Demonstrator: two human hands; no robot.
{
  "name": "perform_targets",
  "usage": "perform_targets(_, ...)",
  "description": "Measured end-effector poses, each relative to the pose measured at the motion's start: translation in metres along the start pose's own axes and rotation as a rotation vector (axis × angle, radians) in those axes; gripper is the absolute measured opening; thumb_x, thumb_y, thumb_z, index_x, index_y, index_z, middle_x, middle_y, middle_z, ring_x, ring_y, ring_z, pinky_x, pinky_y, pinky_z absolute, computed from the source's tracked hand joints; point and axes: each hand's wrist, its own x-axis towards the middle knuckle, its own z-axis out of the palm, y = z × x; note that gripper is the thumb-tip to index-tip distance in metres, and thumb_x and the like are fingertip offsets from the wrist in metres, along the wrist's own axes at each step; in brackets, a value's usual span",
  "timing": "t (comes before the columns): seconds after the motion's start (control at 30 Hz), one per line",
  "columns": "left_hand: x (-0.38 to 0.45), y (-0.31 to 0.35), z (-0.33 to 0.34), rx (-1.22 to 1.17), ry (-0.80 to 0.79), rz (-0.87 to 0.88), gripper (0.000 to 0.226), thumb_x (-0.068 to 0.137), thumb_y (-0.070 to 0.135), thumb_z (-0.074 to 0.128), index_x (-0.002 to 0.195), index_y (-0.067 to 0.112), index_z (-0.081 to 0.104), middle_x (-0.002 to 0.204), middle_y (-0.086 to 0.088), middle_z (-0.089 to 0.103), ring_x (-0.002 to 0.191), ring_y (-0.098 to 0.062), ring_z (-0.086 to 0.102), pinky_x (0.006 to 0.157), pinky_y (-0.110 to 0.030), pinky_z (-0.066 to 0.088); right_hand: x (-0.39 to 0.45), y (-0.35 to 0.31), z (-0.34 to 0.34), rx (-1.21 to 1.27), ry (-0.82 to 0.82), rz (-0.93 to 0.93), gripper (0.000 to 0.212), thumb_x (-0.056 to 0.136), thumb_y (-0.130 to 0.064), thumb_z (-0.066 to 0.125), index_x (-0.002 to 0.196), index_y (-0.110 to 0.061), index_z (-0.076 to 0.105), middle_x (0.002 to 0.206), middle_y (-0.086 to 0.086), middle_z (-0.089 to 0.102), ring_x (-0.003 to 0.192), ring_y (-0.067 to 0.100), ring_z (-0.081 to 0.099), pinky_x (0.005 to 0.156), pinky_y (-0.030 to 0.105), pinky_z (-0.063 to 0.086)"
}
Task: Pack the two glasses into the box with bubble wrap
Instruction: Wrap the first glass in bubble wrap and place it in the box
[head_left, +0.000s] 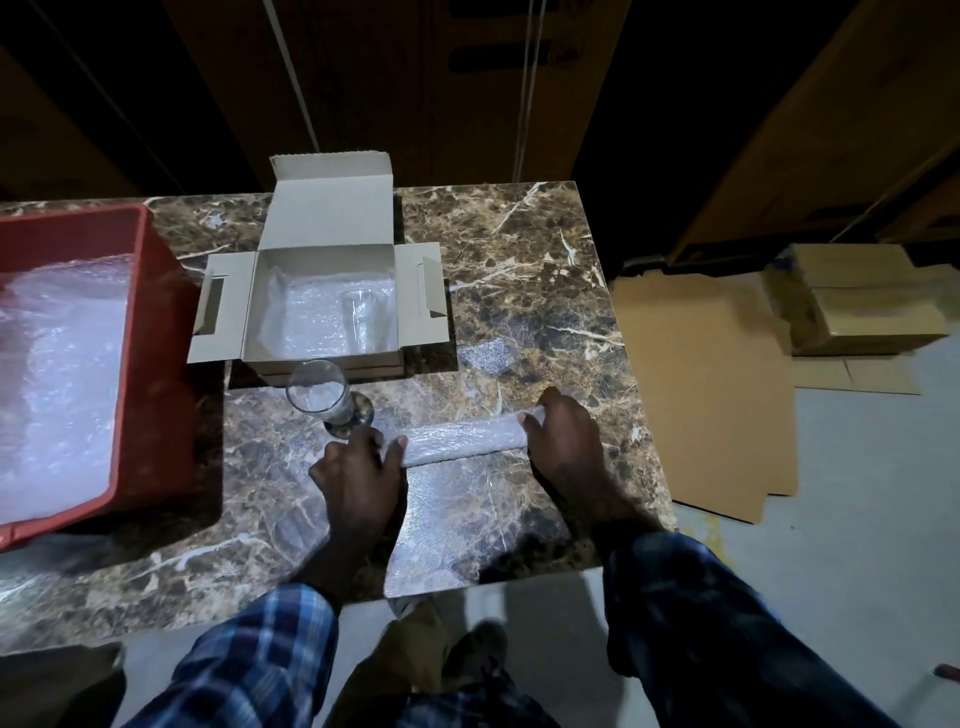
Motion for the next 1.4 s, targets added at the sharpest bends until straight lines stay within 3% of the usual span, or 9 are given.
perform_targets(0.1, -0.005, -0.002, 0.002, 0.038, 0.033, 0.079, 0.021, 0.094, 0.032, 0.066, 0.094, 0.018, 0.050, 0.087, -0.005, 0.059, 0.093, -0.034, 0.054, 0.087, -0.044, 0.028, -0.004, -0.002, 0.003, -0.136, 0.076, 0.038, 0.045, 0.093, -0.036, 0.064, 0.124, -0.006, 0.051, 0.113, 0.017, 0.060, 0.103, 0.036, 0.056, 0.083, 0.043, 0.045)
perform_targets(0.23, -0.013, -0.004, 0.007, 0.207, 0.096, 0.237, 0.024, 0.092, 0.021, 0.066, 0.116, 0.023, 0.062, 0.103, -0.009, 0.052, 0.096, -0.031, 0.048, 0.083, -0.043, 0.029, -0.018, -0.013, 0.013, -0.245, 0.224, -0.205, 0.033, 0.095, -0.018, 0.052, 0.127, -0.010, 0.052, 0.122, 0.018, 0.056, 0.105, 0.029, 0.052, 0.087, 0.043, 0.043)
perform_targets(0.33, -0.015, -0.004, 0.007, 0.235, 0.092, 0.268, 0.029, 0.088, 0.012, 0.071, 0.115, 0.023, 0.070, 0.106, -0.012, 0.049, 0.096, -0.033, 0.045, 0.083, -0.045, 0.031, -0.033, -0.021, 0.037, -0.162, 0.087, -0.415, 0.045, 0.098, -0.012, 0.050, 0.142, -0.010, 0.047, 0.150, 0.017, 0.045, 0.135, 0.032, 0.046, 0.112, 0.052, 0.036)
perform_targets(0.43, -0.014, -0.010, 0.007, 0.285, 0.093, 0.330, 0.030, 0.092, 0.024, 0.055, 0.117, 0.022, 0.070, 0.117, -0.012, 0.051, 0.102, -0.034, 0.047, 0.083, -0.046, 0.033, -0.053, -0.021, 0.062, -0.182, -0.085, -0.604, 0.051, 0.107, -0.032, 0.032, 0.154, -0.014, 0.033, 0.161, 0.009, 0.029, 0.149, 0.024, 0.028, 0.122, 0.044, 0.012)
perform_targets(0.6, -0.010, -0.021, 0.002, 0.337, 0.060, 0.429, 0.031, 0.097, 0.029, 0.050, 0.120, 0.021, 0.069, 0.129, -0.008, 0.053, 0.106, -0.033, 0.051, 0.083, -0.044, 0.037, -0.052, -0.003, 0.054, -0.208, -0.069, -0.407, 0.063, 0.105, -0.049, 0.019, 0.157, -0.013, 0.024, 0.164, 0.003, 0.016, 0.152, 0.019, 0.014, 0.121, 0.043, -0.001)
perform_targets(0.87, -0.021, -0.014, 0.009, 0.244, 0.046, 0.632, 0.041, 0.094, 0.014, 0.053, 0.134, 0.007, 0.059, 0.145, -0.016, 0.050, 0.136, -0.035, 0.044, 0.107, -0.048, 0.033, -0.047, 0.008, 0.045, -0.082, 0.080, -0.067, 0.056, 0.102, -0.040, 0.027, 0.143, -0.012, 0.051, 0.152, 0.018, 0.043, 0.140, 0.036, 0.041, 0.114, 0.052, 0.031)
perform_targets(1.03, -0.039, 0.002, 0.020, 0.240, -0.206, 0.792, 0.054, 0.096, 0.008, 0.052, 0.150, 0.007, 0.042, 0.159, -0.011, 0.035, 0.152, -0.026, 0.021, 0.120, -0.047, 0.024, -0.038, 0.003, 0.034, 0.184, 0.298, 0.080, 0.027, 0.095, -0.021, 0.062, 0.112, -0.003, 0.071, 0.120, 0.017, 0.068, 0.104, 0.038, 0.057, 0.091, 0.043, 0.048)
perform_targets(1.2, -0.055, 0.014, 0.028, 0.330, -0.360, 0.630, 0.060, 0.108, 0.047, 0.024, 0.160, 0.020, 0.011, 0.166, 0.000, 0.001, 0.154, -0.017, -0.004, 0.124, -0.041, 0.000, -0.035, 0.000, 0.026, 0.265, 0.432, 0.215, 0.025, 0.085, -0.019, 0.076, 0.102, -0.001, 0.068, 0.097, 0.021, 0.061, 0.092, 0.037, 0.054, 0.077, 0.044, 0.052)
perform_targets(1.4, -0.053, 0.018, 0.033, 0.423, -0.373, 0.578, 0.063, 0.106, 0.055, 0.018, 0.160, 0.025, 0.011, 0.167, 0.002, 0.000, 0.155, -0.020, -0.001, 0.123, -0.041, -0.003, -0.036, -0.013, 0.015, 0.318, 0.180, 0.450, 0.060, 0.085, -0.048, 0.071, 0.120, -0.001, 0.061, 0.113, 0.021, 0.066, 0.106, 0.037, 0.062, 0.084, 0.039, 0.049)
